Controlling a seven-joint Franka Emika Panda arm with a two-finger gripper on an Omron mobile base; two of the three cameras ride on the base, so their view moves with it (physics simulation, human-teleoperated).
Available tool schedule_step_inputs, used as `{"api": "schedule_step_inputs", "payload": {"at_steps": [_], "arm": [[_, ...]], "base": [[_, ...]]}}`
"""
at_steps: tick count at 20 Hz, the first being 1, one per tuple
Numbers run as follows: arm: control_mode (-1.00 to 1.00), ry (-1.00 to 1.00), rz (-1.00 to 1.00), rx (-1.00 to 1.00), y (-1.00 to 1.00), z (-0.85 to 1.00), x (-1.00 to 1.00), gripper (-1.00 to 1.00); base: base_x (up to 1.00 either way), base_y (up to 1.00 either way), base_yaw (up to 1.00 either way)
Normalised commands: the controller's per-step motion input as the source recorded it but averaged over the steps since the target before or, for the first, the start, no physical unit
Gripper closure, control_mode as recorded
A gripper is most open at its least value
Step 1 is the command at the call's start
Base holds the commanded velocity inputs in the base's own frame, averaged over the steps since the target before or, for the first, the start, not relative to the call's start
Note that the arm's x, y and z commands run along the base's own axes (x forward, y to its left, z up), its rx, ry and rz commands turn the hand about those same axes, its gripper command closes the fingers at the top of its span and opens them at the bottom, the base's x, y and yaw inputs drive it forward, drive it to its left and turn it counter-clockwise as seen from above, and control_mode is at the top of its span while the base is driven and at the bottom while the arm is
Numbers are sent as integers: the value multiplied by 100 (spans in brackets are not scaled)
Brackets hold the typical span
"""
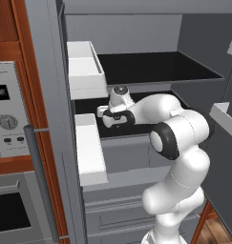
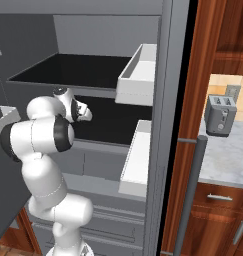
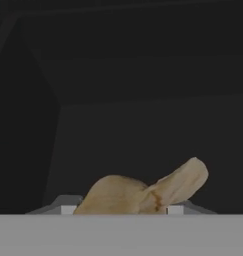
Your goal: Grab the garlics from the fridge, place them in the blender, close the lid, and turn on the blender to create a marinade.
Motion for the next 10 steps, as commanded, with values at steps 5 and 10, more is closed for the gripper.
{"api": "schedule_step_inputs", "payload": {"at_steps": [5,10], "arm": [[-100,-8,0,0,0,3,-5,100],[-100,-18,0,1,-8,16,-69,100]], "base": [[0,0,0],[0,0,0]]}}
